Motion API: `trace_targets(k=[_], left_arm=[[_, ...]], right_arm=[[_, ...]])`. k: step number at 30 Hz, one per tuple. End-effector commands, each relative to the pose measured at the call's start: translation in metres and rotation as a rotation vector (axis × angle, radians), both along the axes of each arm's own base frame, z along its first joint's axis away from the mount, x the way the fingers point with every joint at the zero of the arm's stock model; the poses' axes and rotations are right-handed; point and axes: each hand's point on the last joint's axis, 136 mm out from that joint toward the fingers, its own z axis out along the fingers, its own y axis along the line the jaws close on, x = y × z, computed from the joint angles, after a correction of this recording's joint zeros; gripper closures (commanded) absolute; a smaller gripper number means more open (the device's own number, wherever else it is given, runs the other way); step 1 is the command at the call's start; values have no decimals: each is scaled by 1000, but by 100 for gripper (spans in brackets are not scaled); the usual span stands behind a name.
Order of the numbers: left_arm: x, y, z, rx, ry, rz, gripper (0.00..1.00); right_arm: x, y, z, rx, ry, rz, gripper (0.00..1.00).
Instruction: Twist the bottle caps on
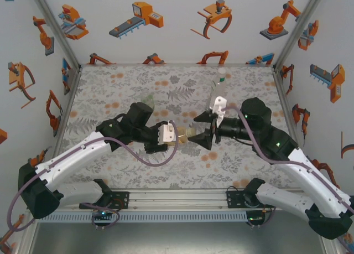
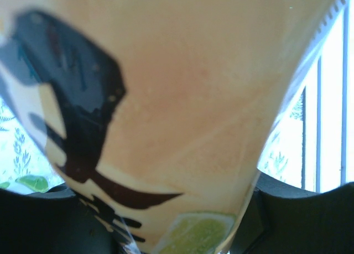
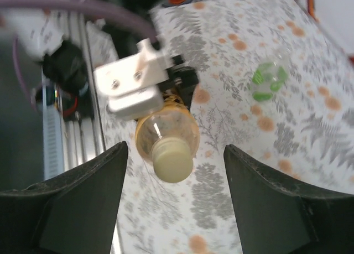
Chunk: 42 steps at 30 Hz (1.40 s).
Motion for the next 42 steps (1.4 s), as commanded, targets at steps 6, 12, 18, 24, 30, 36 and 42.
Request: trace_targets(k=[6, 12, 18, 24, 30, 36, 42], left_arm=[[-19, -4, 16, -45, 31, -103, 100], [-20, -5, 17, -46, 34, -109, 100], [-21, -4, 20, -53, 30, -111, 100], [-22, -4, 21, -55, 33, -115, 100], [-24, -3, 23, -59, 34, -120, 100], [-23, -3, 22, -55, 30, -117, 100], [-20, -1, 23, -51, 18, -102, 100]], right_arm=[[-43, 0, -4, -56, -299, 311, 42], [-36, 3, -8, -60, -313, 286, 51], [-31, 6, -10, -60, -318, 277, 54], [-30, 7, -10, -62, -317, 275, 60], [-28, 5, -11, -72, -319, 254, 60], [-28, 5, -11, -69, -321, 253, 66], [-23, 7, -15, -67, -285, 228, 85]])
